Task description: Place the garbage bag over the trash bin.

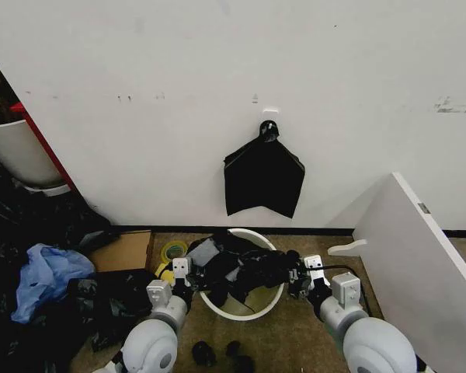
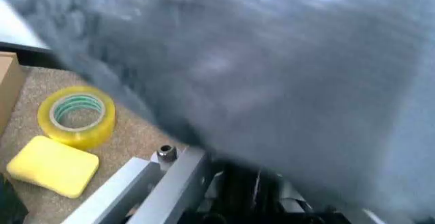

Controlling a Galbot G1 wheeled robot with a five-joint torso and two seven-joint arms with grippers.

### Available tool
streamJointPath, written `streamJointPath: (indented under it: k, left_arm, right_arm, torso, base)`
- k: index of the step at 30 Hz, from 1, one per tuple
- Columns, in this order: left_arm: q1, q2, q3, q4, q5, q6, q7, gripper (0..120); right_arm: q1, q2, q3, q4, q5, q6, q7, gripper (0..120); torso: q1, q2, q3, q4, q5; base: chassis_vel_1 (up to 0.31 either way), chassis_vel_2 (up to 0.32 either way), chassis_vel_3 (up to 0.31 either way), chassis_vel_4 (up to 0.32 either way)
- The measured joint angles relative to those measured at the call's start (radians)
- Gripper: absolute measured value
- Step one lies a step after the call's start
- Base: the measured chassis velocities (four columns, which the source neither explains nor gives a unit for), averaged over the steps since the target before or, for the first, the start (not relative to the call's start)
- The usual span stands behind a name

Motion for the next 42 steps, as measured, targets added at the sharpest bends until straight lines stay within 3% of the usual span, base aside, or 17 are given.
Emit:
streamJointPath:
  k: [9, 10, 17, 24, 31, 34, 37, 42]
  left_arm:
    - [0.006, -0.018, -0.002, -0.013, 0.003, 0.003, -0.009, 4]
    - [0.006, -0.018, -0.002, -0.013, 0.003, 0.003, -0.009, 4]
    - [-0.017, -0.006, 0.032, -0.003, 0.003, 0.015, -0.009, 4]
    - [-0.012, 0.004, 0.039, -0.003, 0.003, 0.016, -0.006, 4]
    - [-0.013, -0.002, 0.048, -0.003, 0.005, 0.016, -0.002, 4]
    - [-0.007, -0.002, 0.050, -0.007, 0.010, 0.016, 0.002, 4]
    - [-0.005, -0.001, 0.050, -0.007, 0.013, 0.016, 0.003, 4]
    - [-0.002, -0.002, 0.050, -0.003, 0.020, 0.017, 0.005, 4]
  right_arm:
    - [0.002, -0.080, -0.028, 0.065, -0.216, 0.054, -0.233, 50]
    - [0.002, -0.080, -0.028, 0.065, -0.216, 0.054, -0.233, 50]
    - [0.080, -0.074, -0.101, -0.011, -0.434, 0.144, -0.312, 79]
    - [0.124, -0.080, -0.141, -0.045, -0.475, 0.167, -0.345, 98]
    - [0.180, -0.058, -0.215, -0.090, -0.474, 0.170, -0.339, 94]
    - [0.237, -0.038, -0.252, -0.148, -0.468, 0.190, -0.317, 79]
    - [0.263, -0.031, -0.269, -0.170, -0.458, 0.200, -0.301, 73]
    - [0.295, -0.015, -0.293, -0.187, -0.420, 0.215, -0.262, 52]
  torso:
    - [0.000, 0.000, 0.000, 0.0000, 0.0000]
    - [0.000, 0.000, 0.000, 0.0000, 0.0000]
    - [0.000, 0.000, 0.000, -0.0003, -0.0001]
    - [0.000, 0.000, 0.000, 0.0000, -0.0001]
    - [0.000, 0.000, 0.000, 0.0000, -0.0001]
    - [0.000, 0.000, 0.000, 0.0001, 0.0000]
    - [0.000, 0.000, 0.000, 0.0000, -0.0001]
    - [0.000, 0.000, 0.000, 0.0001, -0.0001]
  base:
    - [0.000, 0.000, 0.000, 0.000]
    - [0.000, 0.000, 0.000, 0.000]
    - [0.000, 0.000, 0.000, 0.000]
    - [0.000, 0.000, 0.000, 0.000]
    - [0.000, 0.000, 0.000, 0.000]
    - [0.000, 0.000, 0.000, 0.000]
    - [0.000, 0.000, 0.000, 0.000]
    - [0.000, 0.000, 0.000, 0.000]
